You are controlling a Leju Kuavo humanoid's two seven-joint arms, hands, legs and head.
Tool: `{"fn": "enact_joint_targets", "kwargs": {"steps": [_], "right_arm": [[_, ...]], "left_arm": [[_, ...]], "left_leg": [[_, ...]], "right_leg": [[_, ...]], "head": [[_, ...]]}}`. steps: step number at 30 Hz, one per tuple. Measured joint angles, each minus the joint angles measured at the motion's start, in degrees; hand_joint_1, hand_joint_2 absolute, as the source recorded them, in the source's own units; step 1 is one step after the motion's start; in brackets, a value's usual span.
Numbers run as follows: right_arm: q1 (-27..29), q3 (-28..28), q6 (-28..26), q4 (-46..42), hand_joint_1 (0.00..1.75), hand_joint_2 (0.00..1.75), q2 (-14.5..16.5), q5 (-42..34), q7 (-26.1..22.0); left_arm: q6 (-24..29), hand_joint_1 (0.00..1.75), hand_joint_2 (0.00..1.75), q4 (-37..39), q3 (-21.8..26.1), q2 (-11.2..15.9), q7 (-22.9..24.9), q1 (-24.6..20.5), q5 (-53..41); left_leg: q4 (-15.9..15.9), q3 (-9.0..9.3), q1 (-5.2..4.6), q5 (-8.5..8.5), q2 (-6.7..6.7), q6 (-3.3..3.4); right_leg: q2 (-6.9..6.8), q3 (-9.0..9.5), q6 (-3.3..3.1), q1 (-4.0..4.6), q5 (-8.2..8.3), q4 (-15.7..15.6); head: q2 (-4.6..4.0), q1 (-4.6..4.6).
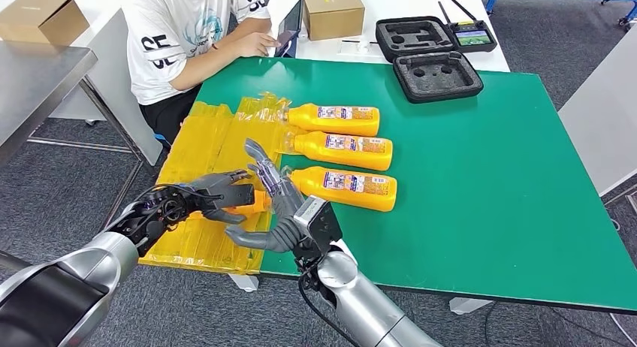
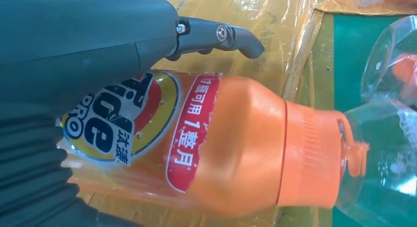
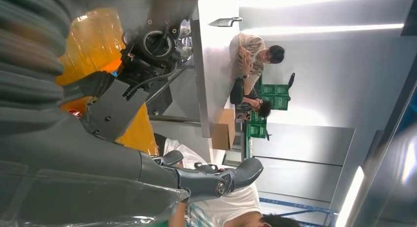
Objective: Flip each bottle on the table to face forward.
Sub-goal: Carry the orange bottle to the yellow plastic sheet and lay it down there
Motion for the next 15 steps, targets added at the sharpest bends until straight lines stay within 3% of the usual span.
{"fn": "enact_joint_targets", "kwargs": {"steps": [5, 12, 15], "right_arm": [[0.0, 0.0, 0.0, 0.1, 0.00, 1.75, 0.1, 0.0, 0.0], [0.0, 0.3, -0.3, 0.3, 0.00, 1.75, 0.1, -0.2, 0.1], [0.1, 0.5, -0.6, 0.3, 0.00, 1.75, 0.1, -0.1, 0.2]], "left_arm": [[-0.6, 0.00, 0.00, 0.1, 0.2, 0.0, -0.1, -0.1, 0.3], [-6.3, 0.00, 0.00, 0.3, 2.5, 0.2, -1.1, -0.8, 7.4], [-1.1, 0.00, 0.00, 0.3, 5.5, 0.1, -2.5, 0.1, 12.1]], "left_leg": [[0.0, 0.01, 0.00, 0.00, 0.00, 0.00], [0.0, 0.02, 0.00, 0.00, 0.00, 0.00], [0.0, 0.01, 0.00, 0.00, 0.02, 0.00]], "right_leg": [[0.00, 0.01, 0.00, 0.00, 0.00, 0.0], [0.00, 0.01, 0.00, 0.00, 0.00, 0.0], [0.01, -0.03, 0.00, 0.00, 0.00, 0.0]], "head": [[0.00, -0.01], [0.00, 0.00], [0.00, 0.01]]}}
